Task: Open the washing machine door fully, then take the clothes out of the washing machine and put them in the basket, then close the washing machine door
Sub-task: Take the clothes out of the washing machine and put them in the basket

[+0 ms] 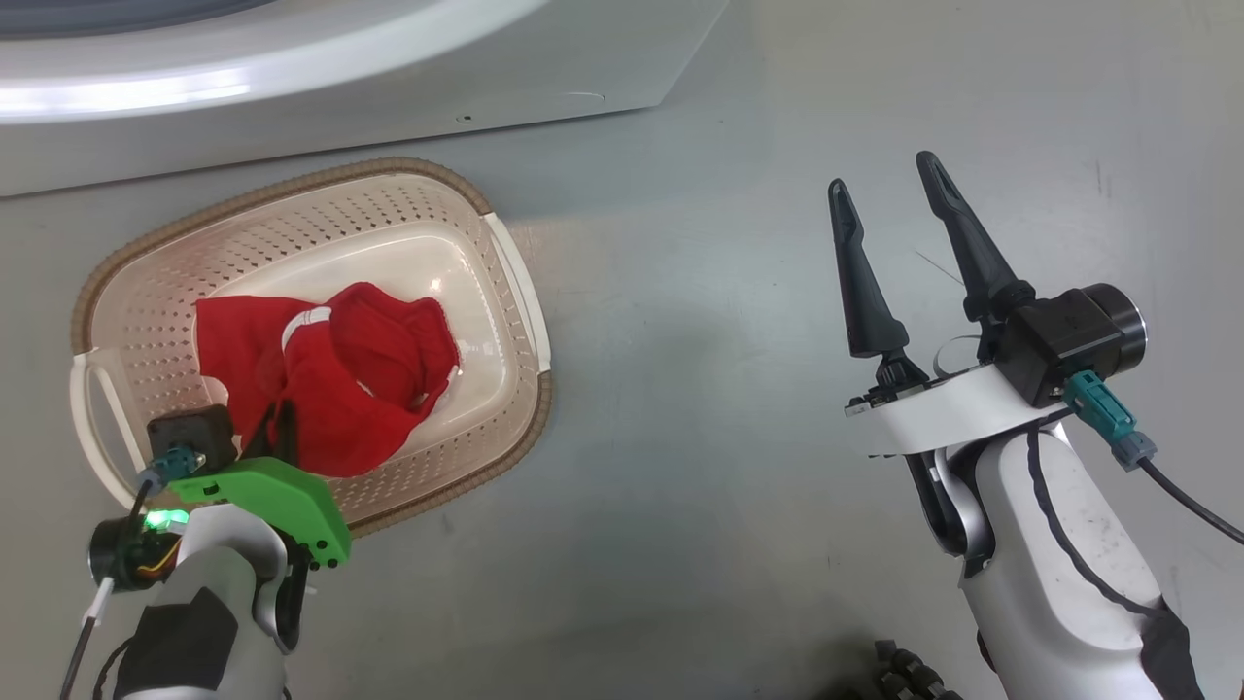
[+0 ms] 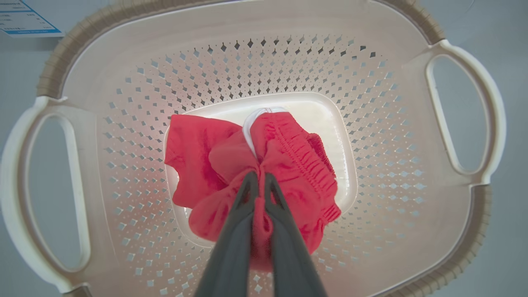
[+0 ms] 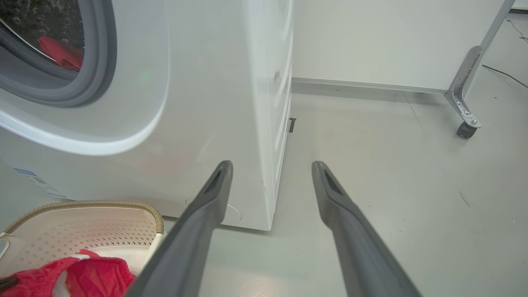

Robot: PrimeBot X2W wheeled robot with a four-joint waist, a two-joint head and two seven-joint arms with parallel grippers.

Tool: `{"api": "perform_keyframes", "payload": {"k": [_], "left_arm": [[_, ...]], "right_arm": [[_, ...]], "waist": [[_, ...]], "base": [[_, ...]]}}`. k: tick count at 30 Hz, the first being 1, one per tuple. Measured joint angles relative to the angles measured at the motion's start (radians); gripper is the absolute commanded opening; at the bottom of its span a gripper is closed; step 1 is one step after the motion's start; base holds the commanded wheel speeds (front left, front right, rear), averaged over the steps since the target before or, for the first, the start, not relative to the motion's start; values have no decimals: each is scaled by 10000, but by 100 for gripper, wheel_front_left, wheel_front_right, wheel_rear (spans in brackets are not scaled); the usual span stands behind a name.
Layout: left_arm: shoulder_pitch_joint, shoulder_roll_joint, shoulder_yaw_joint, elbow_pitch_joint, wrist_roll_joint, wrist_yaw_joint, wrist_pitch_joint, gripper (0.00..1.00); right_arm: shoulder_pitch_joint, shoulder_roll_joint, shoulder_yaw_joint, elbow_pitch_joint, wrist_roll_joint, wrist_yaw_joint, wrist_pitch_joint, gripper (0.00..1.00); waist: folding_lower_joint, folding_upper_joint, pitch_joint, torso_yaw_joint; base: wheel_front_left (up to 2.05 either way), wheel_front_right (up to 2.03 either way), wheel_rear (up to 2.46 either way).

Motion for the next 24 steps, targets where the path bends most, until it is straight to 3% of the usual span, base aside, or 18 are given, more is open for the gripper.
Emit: {"api": "perform_keyframes", "payload": {"k": [1, 3, 13, 24], "left_arm": [[-77, -12, -6, 94, -15, -21, -63, 45], [-161, -40, 10, 276, -77, -88, -90, 100], [-368, -140, -245, 788, -58, -514, -510, 100], [-335, -232, -322, 640, 140, -571, -842, 100]], "right_arm": [[-16, 2, -6, 25, 0, 0, 0, 100], [-17, 0, -23, 123, 2, 2, 0, 100], [12, 0, -127, 495, 35, 13, 0, 100], [659, 2, -297, 1085, 35, 132, 0, 100]], "waist": [[0, 0, -18, 9], [0, 0, -90, 25], [0, 0, -794, 155], [0, 0, -2099, 412]], "base": [[0, 0, 0], [0, 0, 0], [0, 0, 0], [0, 0, 0]]}}
